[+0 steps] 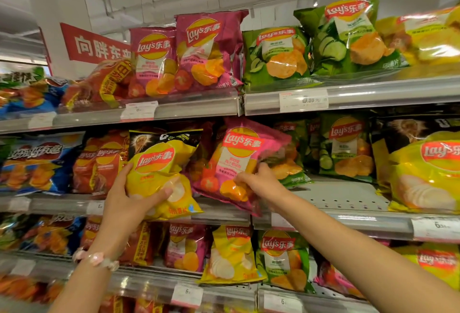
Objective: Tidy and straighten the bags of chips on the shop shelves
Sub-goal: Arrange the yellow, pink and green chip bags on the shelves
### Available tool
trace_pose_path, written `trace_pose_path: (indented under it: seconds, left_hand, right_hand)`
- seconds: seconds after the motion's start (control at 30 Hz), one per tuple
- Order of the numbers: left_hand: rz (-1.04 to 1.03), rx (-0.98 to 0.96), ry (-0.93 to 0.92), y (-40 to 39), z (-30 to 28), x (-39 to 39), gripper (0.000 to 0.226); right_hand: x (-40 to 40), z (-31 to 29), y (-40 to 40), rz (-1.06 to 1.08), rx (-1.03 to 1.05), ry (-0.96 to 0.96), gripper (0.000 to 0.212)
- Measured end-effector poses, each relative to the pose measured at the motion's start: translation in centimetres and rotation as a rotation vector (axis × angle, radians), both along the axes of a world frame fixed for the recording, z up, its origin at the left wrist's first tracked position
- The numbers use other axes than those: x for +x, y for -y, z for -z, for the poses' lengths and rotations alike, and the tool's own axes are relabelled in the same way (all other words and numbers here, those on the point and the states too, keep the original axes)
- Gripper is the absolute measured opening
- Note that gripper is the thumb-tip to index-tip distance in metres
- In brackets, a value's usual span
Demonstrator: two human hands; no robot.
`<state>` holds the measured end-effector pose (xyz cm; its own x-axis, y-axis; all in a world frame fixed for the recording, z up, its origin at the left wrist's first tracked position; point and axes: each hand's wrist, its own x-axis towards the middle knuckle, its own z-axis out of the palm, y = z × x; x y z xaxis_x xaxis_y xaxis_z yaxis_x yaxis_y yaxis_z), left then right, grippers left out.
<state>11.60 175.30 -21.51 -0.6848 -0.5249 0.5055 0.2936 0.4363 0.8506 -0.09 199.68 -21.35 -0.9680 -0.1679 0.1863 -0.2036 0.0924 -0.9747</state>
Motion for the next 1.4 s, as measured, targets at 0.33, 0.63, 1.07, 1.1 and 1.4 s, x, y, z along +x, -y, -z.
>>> trace_pose_path:
  seconds: [0.33, 0.63, 1.07, 1.1, 1.4]
  left_hand:
    - [0.039, -0.005, -0.029, 0.5, 0.2, 0.4, 0.110]
    - [0.119, -0.011, -0.049, -1.8, 0.4, 0.0, 0.109]
    - [0.204, -0.155, -0.076, -8.9, 1.4, -1.2, 0.121]
    - [0.219, -0.158, -0.081, -9.7, 1.4, -1.3, 0.122]
    - [0.364, -0.233, -0.059, -15.7, 1.2, -2.5, 0.124]
  right_hand:
    - [-2.1, -2.2, 3.2, 0.048, 0.343, -0.133, 0.035]
    - [-2.9, -0.8, 3.9, -0.004, 0.345, -0.111, 0.031]
    - [3.3, -1.7, -0.3, -0.135, -0.117, -0.205, 0.100]
    - [3.5, -1.9, -0.9, -0.130, -0.111, -0.180, 0.107]
    - [3.6, -3.2, -8.1, -0.007, -0.095, -0.121, 0.117]
